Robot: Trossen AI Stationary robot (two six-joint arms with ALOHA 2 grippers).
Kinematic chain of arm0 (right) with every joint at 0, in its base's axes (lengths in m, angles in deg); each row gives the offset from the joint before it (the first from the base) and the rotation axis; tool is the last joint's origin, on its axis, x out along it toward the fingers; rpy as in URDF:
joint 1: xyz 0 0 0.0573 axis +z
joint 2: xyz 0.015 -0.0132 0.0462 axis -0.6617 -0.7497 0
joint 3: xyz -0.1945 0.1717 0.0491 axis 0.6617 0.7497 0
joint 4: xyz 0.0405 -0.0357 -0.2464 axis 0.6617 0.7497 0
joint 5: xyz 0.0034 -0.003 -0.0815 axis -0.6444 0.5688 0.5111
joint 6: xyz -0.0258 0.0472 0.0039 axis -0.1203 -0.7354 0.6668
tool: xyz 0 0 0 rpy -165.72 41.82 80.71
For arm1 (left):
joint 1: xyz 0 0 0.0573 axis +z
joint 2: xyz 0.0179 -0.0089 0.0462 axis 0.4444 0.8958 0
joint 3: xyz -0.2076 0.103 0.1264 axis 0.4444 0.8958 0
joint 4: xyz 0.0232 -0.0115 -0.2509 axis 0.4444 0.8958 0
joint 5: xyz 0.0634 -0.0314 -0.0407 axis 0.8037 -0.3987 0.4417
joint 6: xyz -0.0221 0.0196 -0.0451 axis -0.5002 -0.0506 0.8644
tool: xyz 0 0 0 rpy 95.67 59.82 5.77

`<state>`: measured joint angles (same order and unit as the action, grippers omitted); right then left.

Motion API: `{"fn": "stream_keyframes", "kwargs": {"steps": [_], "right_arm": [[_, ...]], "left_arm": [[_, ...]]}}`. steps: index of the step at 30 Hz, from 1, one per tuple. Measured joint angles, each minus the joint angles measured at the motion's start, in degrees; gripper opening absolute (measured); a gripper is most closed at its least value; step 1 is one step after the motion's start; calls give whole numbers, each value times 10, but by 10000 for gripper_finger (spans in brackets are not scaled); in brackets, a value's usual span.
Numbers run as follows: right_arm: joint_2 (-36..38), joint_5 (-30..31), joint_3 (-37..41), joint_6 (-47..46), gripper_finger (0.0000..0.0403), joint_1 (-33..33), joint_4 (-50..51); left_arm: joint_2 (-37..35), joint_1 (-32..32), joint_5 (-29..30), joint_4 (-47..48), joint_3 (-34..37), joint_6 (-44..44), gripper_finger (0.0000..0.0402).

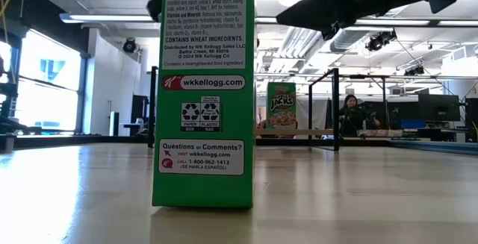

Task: Stack cereal on shelf
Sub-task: Put the center blue cereal box on the shelf aligned with the other blue cereal box

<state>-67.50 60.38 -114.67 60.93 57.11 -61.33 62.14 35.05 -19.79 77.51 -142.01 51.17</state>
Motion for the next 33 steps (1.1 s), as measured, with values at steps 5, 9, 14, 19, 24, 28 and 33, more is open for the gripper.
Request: {"fn": "stream_keyframes", "kwargs": {"steps": [5, 9, 14, 19, 24, 28, 33], "right_arm": [[0, 2, 0, 4, 0, 2, -5], [0, 2, 0, 14, 0, 0, -5], [0, 1, 0, 15, 0, 0, -4], [0, 0, 0, 15, 0, 0, -4], [0, -2, 0, 15, 0, 0, -4], [0, -2, 0, 15, 0, 0, -3], [0, -2, 0, 15, 0, 0, -1]], "left_arm": [[45, 8, 4, 46, -40, -25, 285], [70, 9, 12, 57, -54, -37, 285], [72, 9, 31, 61, -58, -43, 278], [68, 8, 63, 65, -57, -38, 264], [68, 5, 63, 85, -81, -24, 264], [68, 7, 44, 91, -84, -11, 267], [83, 11, 39, 102, -83, -2, 268]]}}
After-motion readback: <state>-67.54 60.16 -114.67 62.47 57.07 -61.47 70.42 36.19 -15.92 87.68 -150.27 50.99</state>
